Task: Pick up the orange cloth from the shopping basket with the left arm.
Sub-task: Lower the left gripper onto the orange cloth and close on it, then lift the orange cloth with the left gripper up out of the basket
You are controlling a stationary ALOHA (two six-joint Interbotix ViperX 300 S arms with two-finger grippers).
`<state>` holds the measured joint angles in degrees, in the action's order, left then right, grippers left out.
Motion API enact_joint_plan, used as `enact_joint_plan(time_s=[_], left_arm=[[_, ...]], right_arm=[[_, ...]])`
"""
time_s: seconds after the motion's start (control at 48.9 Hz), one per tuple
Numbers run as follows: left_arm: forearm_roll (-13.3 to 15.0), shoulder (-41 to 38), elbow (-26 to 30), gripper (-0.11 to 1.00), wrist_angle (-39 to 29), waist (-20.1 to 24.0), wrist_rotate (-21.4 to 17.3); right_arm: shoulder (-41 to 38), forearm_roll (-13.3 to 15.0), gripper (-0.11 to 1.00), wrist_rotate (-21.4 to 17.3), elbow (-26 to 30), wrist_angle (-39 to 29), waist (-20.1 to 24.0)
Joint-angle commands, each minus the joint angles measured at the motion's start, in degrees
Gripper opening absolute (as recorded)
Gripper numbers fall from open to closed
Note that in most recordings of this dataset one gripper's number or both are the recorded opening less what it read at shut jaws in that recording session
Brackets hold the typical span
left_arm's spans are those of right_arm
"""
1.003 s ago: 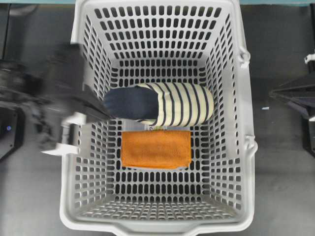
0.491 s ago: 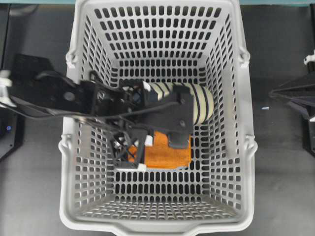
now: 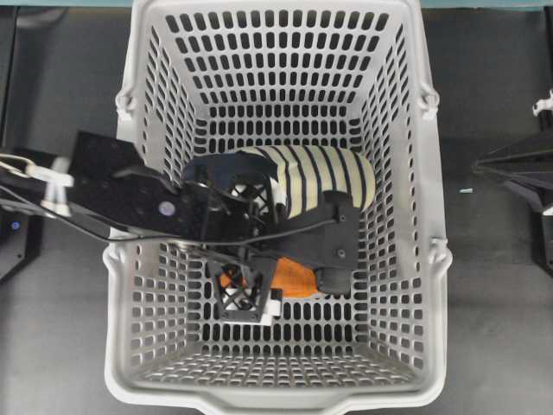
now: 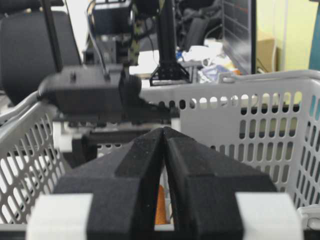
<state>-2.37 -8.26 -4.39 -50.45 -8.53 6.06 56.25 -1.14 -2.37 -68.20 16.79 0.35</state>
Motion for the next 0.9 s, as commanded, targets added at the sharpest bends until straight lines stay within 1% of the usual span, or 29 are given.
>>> enact_joint_plan(time_s=[0.0, 0.143, 0.327, 0.43, 0.471, 0.532, 0.675, 0.737, 0.88], left_arm=[[-0.18, -0.44, -0.26, 0.9, 2.72, -0.18, 0.09], [-0.09, -2.29, -2.2, 0.89, 6.5, -0.18, 0.0], [-0.18, -3.16, -3.69, 0.88, 6.59, -0.18, 0.09], [-0.09, -2.99, -3.96, 0.84, 6.77, -0.18, 0.09], [-0.09, -2.99, -4.04, 0.79, 6.86, -0.18, 0.09], [-0.09, -2.99, -4.31, 0.66, 6.94, -0.18, 0.0], [-0.18, -2.9, -4.13, 0.26, 7.03, -0.18, -0.09], [-0.09, -2.72, -3.6, 0.14, 6.68, -0.18, -0.35], [-0.09, -0.18, -1.05, 0.12, 4.39, 0.0, -1.14]], right_arm=[[-0.26, -0.18, -0.01, -0.09, 0.44, 0.26, 0.09], [-0.26, -0.18, -0.01, -0.09, 0.44, 0.26, 0.18], [-0.26, -0.18, -0.01, -0.09, 0.44, 0.0, 0.09], [-0.26, -0.18, -0.01, -0.09, 0.35, -0.26, 0.18], [-0.26, -0.18, -0.01, -0.09, 0.35, -0.35, 0.18], [-0.18, -0.18, -0.01, -0.09, 0.26, -0.35, 0.18], [-0.18, -0.18, -0.01, -0.18, 0.18, -0.35, 0.18], [-0.09, -0.26, -0.01, -0.09, 0.18, -0.35, 0.18], [0.18, -0.18, -0.01, -0.09, -0.09, -0.35, 0.18]])
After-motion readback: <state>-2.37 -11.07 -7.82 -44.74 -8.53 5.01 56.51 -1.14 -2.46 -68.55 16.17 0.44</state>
